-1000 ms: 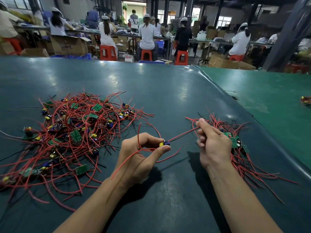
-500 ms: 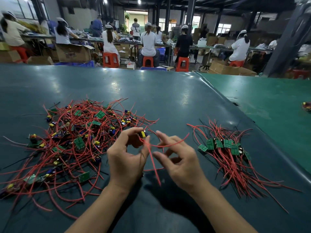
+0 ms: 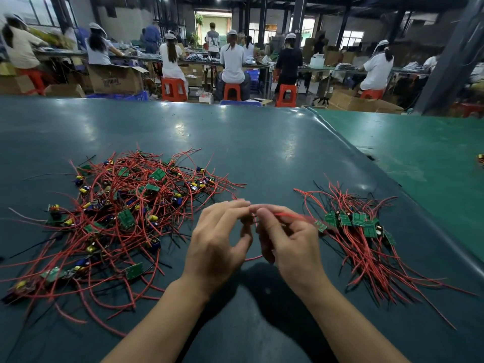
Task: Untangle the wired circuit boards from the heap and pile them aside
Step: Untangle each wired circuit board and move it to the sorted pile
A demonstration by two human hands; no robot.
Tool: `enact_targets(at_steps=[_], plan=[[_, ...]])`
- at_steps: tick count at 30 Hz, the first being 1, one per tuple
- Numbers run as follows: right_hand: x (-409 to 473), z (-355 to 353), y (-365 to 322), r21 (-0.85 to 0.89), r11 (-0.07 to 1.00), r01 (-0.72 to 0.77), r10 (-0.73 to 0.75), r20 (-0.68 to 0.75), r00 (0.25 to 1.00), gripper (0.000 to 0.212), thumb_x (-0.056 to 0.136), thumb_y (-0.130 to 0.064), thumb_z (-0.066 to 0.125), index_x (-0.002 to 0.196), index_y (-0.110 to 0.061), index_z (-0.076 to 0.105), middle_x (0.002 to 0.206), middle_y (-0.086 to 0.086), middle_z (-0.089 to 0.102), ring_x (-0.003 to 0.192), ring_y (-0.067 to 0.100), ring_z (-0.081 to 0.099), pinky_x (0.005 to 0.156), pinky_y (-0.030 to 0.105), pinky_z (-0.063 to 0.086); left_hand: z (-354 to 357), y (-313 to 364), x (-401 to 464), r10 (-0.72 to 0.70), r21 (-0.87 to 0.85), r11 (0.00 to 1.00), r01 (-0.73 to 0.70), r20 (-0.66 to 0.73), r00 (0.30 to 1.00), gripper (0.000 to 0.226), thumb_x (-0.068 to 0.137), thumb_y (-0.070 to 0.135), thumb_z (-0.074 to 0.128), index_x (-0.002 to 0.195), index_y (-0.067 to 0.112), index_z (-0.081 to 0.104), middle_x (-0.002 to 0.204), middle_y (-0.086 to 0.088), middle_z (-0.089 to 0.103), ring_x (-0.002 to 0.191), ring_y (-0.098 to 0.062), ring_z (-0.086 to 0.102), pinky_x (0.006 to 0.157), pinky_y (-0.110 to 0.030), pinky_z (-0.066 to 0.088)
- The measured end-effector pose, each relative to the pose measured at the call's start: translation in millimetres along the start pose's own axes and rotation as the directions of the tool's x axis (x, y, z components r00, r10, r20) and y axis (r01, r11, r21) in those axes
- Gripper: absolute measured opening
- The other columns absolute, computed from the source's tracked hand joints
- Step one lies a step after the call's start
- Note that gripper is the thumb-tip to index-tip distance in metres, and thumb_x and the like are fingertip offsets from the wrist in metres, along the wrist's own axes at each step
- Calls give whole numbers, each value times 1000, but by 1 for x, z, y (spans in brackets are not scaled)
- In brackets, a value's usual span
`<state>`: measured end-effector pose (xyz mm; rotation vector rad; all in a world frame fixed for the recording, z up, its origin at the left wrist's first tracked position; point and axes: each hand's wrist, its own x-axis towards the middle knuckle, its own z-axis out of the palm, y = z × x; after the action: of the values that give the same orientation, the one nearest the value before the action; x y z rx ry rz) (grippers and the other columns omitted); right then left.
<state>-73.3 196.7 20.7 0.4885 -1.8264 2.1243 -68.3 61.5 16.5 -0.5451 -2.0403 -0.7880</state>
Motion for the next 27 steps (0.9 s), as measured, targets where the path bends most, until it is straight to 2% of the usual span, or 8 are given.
enact_targets(at_steps=[2, 4, 6, 10, 13, 17, 22, 27], plan=[[4, -5, -5, 194, 968, -158, 166, -26, 986, 15, 91, -16, 61, 93, -13, 76, 63, -1, 58, 47, 10, 49, 39, 20, 37, -1, 0, -1, 13, -18, 1000, -13, -3, 1000, 32, 75, 3, 74, 108, 2, 72, 105, -9, 70, 98, -22, 62, 82, -45, 54], [7, -7, -8, 287, 929, -234, 252, -25, 967, 16, 84, -22, 66, 92, -12, 76, 65, 2, 57, 49, 11, 48, 38, 20, 36, -2, -1, 0, 42, -10, 999, -43, -33, 999, 30, 81, 6, 74, 111, 2, 71, 101, -10, 69, 91, -25, 63, 77, -46, 52], [8, -6, -8, 287, 921, -265, 282, -20, 959, 23, 73, -27, 73, 87, -9, 76, 64, 5, 55, 48, 12, 46, 38, 20, 35, -1, -2, 1, 70, 6, 998, -70, -45, 997, 30, 83, 8, 75, 113, 3, 71, 99, -10, 68, 86, -27, 63, 74, -46, 51], [7, -5, -6, 305, 899, -314, 330, -4, 944, 13, 70, -20, 73, 78, -10, 78, 57, 3, 53, 46, 10, 43, 40, 19, 33, 0, -2, 2, 109, 37, 993, -109, 3, 994, 31, 86, 11, 73, 116, 6, 71, 97, -8, 68, 82, -26, 61, 73, -44, 50], [11, -9, -6, 310, 876, -369, 405, -59, 912, 11, 63, -22, 78, 69, -13, 77, 54, -1, 55, 44, 7, 41, 42, 17, 30, 2, -2, 0, 92, 13, 996, -92, 17, 996, 29, 84, 10, 73, 112, 1, 71, 95, -10, 68, 81, -29, 61, 73, -44, 51], [16, -13, -7, 330, 879, -345, 415, -169, 894, 11, 58, -23, 81, 58, -15, 73, 51, -1, 54, 38, 6, 35, 38, 16, 27, 2, -2, -1, 71, -21, 997, -71, 18, 997, 27, 83, 8, 74, 107, -2, 72, 93, -11, 67, 81, -30, 61, 73, -44, 52], [23, -22, -10, 390, 888, -244, 384, -335, 861, 29, 78, -6, 75, 52, -14, 65, 49, 0, 54, 34, 4, 33, 33, 15, 24, 2, -2, -1, 79, -49, 996, -79, 14, 997, 25, 82, 7, 75, 105, -2, 73, 92, -10, 67, 80, -30, 61, 73, -43, 52], [32, -46, -16, 452, 877, -164, 395, -484, 781, 18, 84, -4, 72, 70, -9, 62, 52, -2, 57, 36, 2, 38, 34, 13, 23, 0, -6, -3, 90, -50, 995, -90, -1, 996, 24, 81, 7, 76, 104, 0, 74, 92, -9, 68, 80, -28, 60, 71, -42, 51]])
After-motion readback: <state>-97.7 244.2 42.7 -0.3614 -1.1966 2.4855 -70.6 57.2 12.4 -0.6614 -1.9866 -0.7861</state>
